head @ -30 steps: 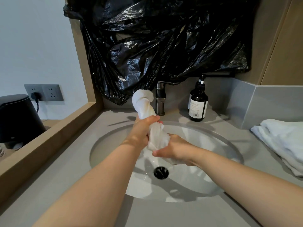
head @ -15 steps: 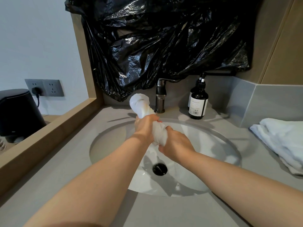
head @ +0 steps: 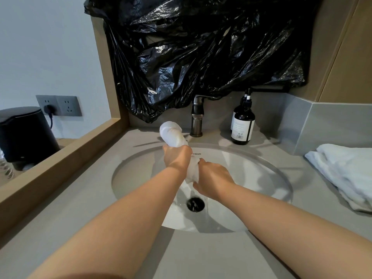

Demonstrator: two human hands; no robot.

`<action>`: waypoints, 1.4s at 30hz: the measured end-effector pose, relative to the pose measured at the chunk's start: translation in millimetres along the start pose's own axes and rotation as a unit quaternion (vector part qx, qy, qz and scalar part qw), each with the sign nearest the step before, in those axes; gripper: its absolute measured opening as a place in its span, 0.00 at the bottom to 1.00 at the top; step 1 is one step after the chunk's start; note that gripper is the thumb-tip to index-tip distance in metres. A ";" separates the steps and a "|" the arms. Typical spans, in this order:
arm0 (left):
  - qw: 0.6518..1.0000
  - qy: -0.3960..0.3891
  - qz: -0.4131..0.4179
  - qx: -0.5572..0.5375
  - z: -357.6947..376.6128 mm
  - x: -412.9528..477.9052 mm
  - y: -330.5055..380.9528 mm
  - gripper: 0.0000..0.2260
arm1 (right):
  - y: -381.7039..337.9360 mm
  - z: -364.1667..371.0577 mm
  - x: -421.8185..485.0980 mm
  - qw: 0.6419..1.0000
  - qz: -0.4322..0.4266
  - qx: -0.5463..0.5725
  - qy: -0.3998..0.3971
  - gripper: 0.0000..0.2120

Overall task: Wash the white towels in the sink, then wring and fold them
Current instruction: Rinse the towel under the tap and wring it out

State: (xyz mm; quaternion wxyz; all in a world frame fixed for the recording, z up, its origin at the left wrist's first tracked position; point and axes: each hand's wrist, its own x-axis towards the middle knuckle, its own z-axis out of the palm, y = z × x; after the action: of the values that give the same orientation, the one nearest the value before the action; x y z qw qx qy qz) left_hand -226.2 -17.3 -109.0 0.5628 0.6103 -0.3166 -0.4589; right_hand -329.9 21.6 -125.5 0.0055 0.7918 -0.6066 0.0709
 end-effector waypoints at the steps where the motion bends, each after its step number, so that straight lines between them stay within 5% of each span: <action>1: 1.000 -0.001 -0.004 -0.003 -0.9 -0.7 1.7 0.24 | -0.7 -1.2 -0.4 1.000 0.005 0.003 0.002 0.21; 10: 0.996 -0.017 -0.012 -0.092 21.2 -17.5 -7.4 0.39 | 12.9 -29.8 0.9 0.994 0.106 0.013 0.002 0.27; 14: 0.991 0.003 -0.038 -0.128 17.6 -10.8 -6.6 0.29 | 7.7 -34.6 0.5 0.997 0.060 0.034 -0.037 0.35; 17: 0.989 0.006 -0.045 -0.143 5.5 -1.3 1.1 0.25 | 15.1 -50.0 -2.9 0.973 0.020 0.210 -0.091 0.32; 18: 0.988 0.002 -0.045 -0.145 2.9 1.4 3.1 0.25 | 20.9 -54.8 -4.8 0.938 0.020 0.324 -0.124 0.27; 20: 0.986 -0.004 -0.052 -0.160 -0.9 3.7 7.1 0.25 | 35.1 -56.0 -6.5 0.785 0.067 0.590 -0.178 0.22; 22: 0.980 -0.001 -0.059 -0.191 -1.8 4.8 10.1 0.22 | 51.0 -44.3 -2.1 0.616 0.147 0.749 -0.197 0.32; 23: 0.978 -0.002 -0.061 -0.200 -1.7 3.7 11.6 0.21 | 56.0 -36.3 0.3 0.571 0.179 0.774 -0.205 0.37; 26: 0.973 -0.016 -0.053 -0.225 -1.1 0.1 14.8 0.23 | 49.6 -25.1 0.9 0.509 0.175 0.795 -0.281 0.45; 29: 0.974 -0.027 -0.032 -0.221 -1.7 -3.1 18.7 0.23 | 36.2 -33.6 -2.7 0.483 0.122 0.808 -0.314 0.46; 31: 0.977 -0.040 -0.009 -0.207 -2.1 -5.8 20.7 0.23 | 32.5 -39.9 -4.2 0.480 0.124 0.819 -0.290 0.40; 33: 0.981 -0.062 0.010 -0.182 -1.0 -8.4 21.6 0.25 | 31.2 -40.5 -4.7 0.513 0.142 0.808 -0.252 0.32; 38: 0.977 -0.114 0.084 -0.162 7.6 -18.2 20.4 0.36 | 27.0 -37.1 -3.2 0.699 0.122 0.675 -0.201 0.17; 42: 0.981 -0.088 0.060 -0.164 10.1 -18.8 17.1 0.36 | 14.0 -34.2 -0.6 0.846 0.160 0.499 -0.096 0.08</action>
State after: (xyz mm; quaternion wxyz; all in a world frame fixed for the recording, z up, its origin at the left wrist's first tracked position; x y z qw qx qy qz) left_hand -240.3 -7.1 -87.8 0.6514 0.4471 -0.3212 -0.5221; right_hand -347.1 21.7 -92.7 -0.4604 0.5828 -0.6047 0.2876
